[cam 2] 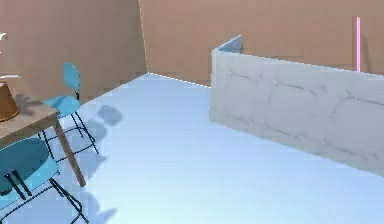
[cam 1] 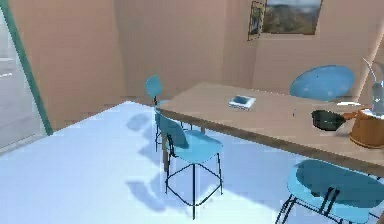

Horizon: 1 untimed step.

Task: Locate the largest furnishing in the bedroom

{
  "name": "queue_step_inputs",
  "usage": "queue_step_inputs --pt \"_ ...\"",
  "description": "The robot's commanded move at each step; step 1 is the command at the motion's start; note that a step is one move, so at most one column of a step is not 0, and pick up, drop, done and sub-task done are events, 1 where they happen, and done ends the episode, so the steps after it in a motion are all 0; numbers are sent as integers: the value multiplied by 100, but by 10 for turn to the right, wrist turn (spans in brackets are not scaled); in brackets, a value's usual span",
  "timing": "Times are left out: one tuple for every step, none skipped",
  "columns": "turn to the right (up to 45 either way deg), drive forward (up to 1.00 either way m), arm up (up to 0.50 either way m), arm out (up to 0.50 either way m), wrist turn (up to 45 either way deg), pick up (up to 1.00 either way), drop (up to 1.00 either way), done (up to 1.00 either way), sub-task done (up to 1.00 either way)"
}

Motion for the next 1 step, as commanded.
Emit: queue_step_inputs --pt "300 0 0 0 0 0 0 0 0"
